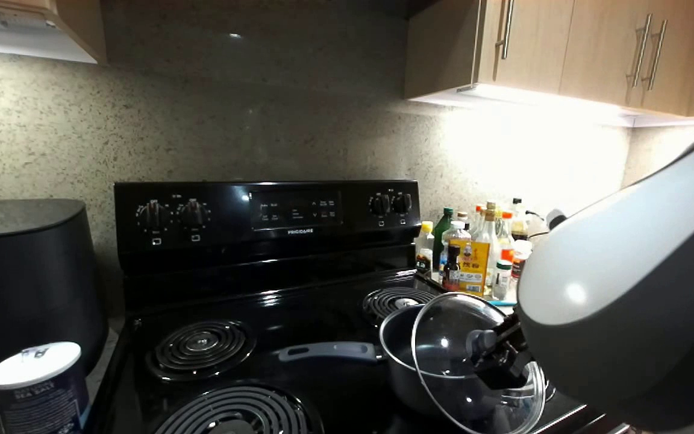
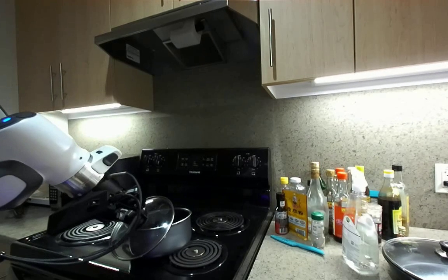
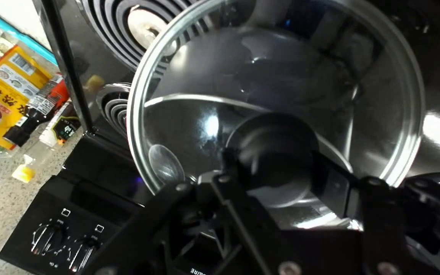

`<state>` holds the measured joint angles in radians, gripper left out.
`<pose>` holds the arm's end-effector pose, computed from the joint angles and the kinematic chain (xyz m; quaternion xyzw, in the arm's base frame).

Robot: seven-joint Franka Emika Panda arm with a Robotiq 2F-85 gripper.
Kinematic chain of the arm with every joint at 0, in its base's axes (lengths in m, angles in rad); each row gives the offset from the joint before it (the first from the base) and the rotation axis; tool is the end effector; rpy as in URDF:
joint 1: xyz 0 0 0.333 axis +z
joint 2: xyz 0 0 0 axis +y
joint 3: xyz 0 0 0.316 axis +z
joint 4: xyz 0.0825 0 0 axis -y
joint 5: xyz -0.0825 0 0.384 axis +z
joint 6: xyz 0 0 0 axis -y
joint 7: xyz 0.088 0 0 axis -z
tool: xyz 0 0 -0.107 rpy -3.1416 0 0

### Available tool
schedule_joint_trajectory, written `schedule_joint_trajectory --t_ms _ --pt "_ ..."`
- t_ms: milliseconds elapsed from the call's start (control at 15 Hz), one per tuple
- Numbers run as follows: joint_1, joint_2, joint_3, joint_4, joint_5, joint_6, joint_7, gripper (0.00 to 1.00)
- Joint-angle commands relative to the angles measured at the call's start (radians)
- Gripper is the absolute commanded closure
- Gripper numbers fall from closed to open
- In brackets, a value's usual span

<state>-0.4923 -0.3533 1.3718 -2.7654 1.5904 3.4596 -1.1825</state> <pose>0.3124 0.1681 0.3193 0.8976 0.2123 0.3656 0.1248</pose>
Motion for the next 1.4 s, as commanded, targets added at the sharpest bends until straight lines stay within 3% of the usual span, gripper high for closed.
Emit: schedule_joint_trajectory --t_ms 0,200,267,933,1333 --pt "-0.035 -0.007 0.029 0.002 -0.013 -0.003 0.000 0.52" --pt "-0.057 -0.018 0.047 0.004 -0.022 -0.003 0.000 0.52" --pt "-0.057 -0.020 0.049 0.004 -0.022 -0.003 0.000 0.77" --pt "0.073 -0.284 0.032 0.000 0.210 -0.007 -0.009 0.77" --pt "0.156 -0.472 -0.022 0.012 0.169 -0.010 0.085 0.77"
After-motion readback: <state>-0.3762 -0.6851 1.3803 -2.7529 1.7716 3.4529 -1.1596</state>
